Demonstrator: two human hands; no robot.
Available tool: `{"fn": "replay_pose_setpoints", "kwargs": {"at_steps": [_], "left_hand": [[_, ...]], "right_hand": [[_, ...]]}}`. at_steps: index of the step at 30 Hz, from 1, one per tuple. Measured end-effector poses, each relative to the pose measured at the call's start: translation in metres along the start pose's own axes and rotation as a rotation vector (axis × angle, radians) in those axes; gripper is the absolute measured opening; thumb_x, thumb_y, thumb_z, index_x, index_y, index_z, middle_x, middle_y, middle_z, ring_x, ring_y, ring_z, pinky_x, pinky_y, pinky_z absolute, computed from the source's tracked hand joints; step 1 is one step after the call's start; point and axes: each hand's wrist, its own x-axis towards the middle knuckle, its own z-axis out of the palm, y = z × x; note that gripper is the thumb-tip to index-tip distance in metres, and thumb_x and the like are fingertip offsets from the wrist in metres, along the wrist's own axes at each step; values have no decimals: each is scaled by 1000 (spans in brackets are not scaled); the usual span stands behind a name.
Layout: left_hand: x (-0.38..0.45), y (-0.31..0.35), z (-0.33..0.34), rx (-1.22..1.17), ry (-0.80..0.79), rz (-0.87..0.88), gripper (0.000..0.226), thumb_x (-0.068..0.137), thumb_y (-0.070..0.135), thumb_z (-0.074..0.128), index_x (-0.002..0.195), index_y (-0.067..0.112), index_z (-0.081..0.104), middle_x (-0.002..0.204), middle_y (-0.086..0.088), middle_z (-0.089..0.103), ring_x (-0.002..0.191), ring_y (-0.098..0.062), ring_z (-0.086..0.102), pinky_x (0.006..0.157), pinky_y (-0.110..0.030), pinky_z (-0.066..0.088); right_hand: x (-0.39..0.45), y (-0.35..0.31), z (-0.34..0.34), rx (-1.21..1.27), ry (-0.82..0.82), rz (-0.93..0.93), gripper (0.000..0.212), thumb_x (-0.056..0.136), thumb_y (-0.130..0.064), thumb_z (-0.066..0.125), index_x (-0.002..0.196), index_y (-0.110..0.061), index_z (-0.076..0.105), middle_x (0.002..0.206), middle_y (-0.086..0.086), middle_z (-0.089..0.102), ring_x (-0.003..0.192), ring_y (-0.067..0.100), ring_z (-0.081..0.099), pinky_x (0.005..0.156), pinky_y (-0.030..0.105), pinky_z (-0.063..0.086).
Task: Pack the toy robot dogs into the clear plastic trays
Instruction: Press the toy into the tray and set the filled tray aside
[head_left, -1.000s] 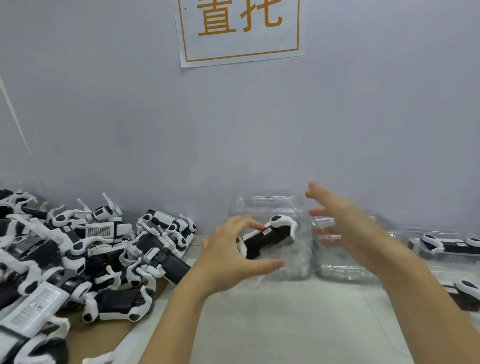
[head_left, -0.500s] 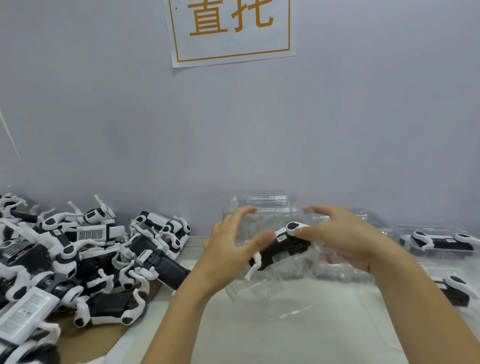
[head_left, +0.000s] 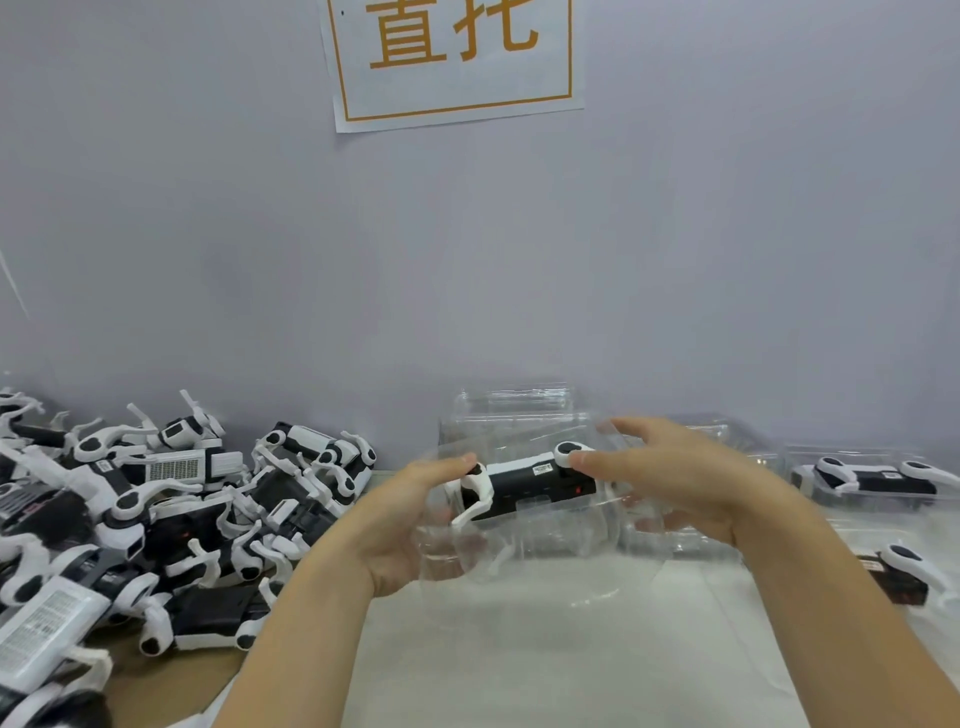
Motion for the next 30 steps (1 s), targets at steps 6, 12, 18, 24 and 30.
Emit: {"fn": "replay_pose_setpoints", "kwargs": {"at_steps": [6, 12, 18, 24, 30], "left_hand": [[6, -10, -9, 127, -6, -37, 24, 85, 36, 73, 63, 27, 77, 70, 1, 70, 73, -31, 70, 65, -32, 57], [18, -28, 33, 165, -23, -97, 16, 90, 37, 68, 99, 24, 67, 86, -2, 66, 67, -25, 62, 64, -33, 58], [37, -53, 76, 0, 125, 55, 57, 89, 58, 62, 134, 32, 39, 129, 8, 50, 117, -20, 55, 94, -38, 47], [33, -40, 51, 361, 246, 38, 45, 94, 56, 49, 123, 21, 50, 109, 6, 57, 94, -18, 62, 78, -32, 52], [21, -30, 54, 465, 152, -22, 44, 96, 47, 52, 106, 6, 60, 92, -14, 69, 54, -23, 69, 54, -27, 57]], "right_hand": [[5, 5, -15, -65, 117, -35, 59, 89, -50, 67, 140, -24, 52, 139, -2, 55, 116, 20, 56, 82, 30, 44], [10, 9, -16, -52, 134, -41, 51, 90, -47, 68, 135, -25, 57, 132, -1, 59, 117, 21, 58, 91, 33, 42], [12, 8, -7, -54, 112, -56, 51, 90, -45, 67, 137, -28, 56, 131, -2, 58, 110, 17, 57, 93, 32, 44], [13, 10, -9, -80, 94, -45, 51, 91, -46, 66, 137, -28, 55, 139, 3, 56, 109, 19, 59, 104, 41, 46], [13, 10, -6, -99, 99, -70, 37, 91, -46, 65, 126, -33, 62, 137, 1, 57, 114, 19, 60, 100, 39, 48]]}}
